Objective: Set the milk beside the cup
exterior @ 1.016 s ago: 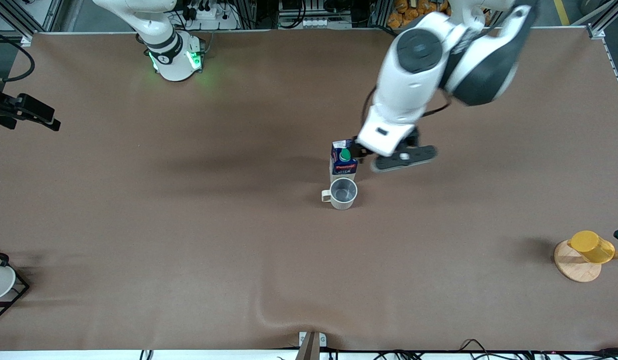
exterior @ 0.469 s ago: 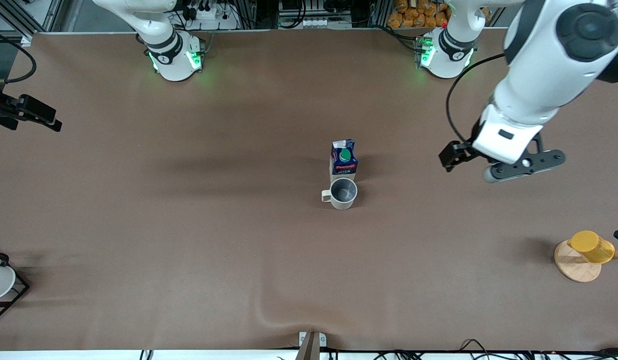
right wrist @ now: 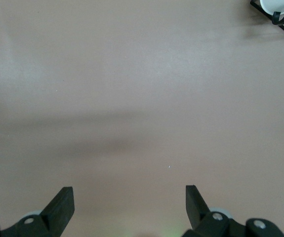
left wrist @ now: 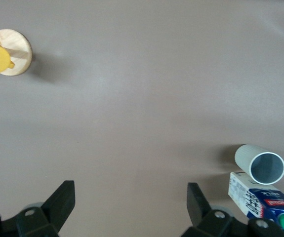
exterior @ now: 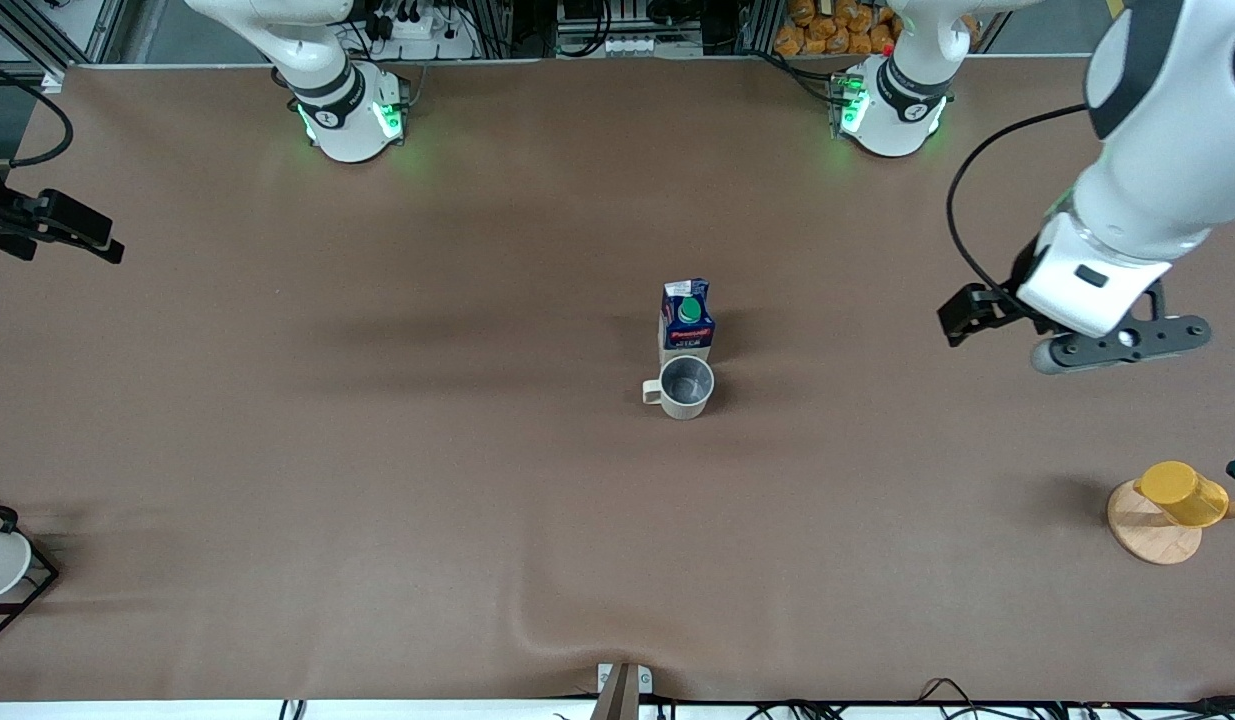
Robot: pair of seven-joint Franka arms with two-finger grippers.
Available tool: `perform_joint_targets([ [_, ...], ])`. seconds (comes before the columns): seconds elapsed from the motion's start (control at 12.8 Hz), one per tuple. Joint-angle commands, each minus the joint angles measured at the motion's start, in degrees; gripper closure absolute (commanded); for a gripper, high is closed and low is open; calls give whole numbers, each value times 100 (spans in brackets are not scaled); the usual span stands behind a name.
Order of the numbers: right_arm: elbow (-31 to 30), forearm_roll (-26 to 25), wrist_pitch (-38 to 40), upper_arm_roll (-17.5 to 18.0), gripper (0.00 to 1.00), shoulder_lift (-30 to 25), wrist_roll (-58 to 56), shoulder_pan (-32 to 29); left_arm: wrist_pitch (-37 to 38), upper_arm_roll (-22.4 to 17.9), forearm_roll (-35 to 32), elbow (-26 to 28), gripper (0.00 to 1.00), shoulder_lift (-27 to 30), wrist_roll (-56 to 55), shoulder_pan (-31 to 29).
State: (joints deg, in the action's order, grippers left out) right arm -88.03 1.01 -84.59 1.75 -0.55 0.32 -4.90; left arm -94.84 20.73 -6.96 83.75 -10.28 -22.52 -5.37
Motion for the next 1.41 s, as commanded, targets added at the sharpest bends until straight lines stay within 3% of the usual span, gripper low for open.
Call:
perform_joint_targets([
  [0.0, 49, 23, 48, 71, 0, 11, -67, -81, 246, 63, 80, -34, 0, 87, 143, -52],
  [0.62, 49, -21, -5, 80, 0, 11, -84, -81, 519, -59, 299, 36, 0, 482, 791, -289],
  [0.78, 49, -21, -5, 80, 0, 11, -84, -81, 571, -584, 326, 45, 0, 588, 1082, 77],
  [0.94, 49, -21, -5, 80, 0, 11, -84, -81, 615, -1523, 361, 71, 0, 685, 1450, 841],
  [1.17, 49, -21, -5, 80, 0, 11, -84, -81, 686, -1983, 458, 167, 0, 790, 1602, 1247],
  [1.33, 49, -13, -5, 89, 0, 11, -84, -81, 686, -2528, 467, 334, 0, 939, 1619, 1696],
])
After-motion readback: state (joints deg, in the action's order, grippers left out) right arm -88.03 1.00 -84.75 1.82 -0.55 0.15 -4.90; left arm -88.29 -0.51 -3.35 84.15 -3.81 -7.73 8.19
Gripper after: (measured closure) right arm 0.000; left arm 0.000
